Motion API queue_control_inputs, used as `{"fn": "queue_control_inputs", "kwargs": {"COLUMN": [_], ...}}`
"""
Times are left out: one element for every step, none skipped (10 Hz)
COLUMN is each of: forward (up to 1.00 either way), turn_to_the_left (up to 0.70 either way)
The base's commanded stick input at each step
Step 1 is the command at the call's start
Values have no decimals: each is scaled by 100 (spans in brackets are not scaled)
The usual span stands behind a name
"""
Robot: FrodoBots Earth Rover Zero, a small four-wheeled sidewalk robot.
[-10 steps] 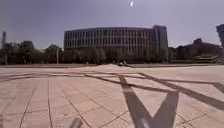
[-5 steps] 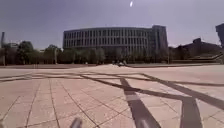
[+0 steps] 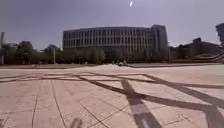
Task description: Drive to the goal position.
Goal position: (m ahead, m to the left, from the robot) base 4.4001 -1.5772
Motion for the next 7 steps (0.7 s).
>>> {"fn": "queue_control_inputs", "kwargs": {"forward": [100,100,100,100,100,100,100], "turn_to_the_left": [0,0,0,0,0,0,0]}}
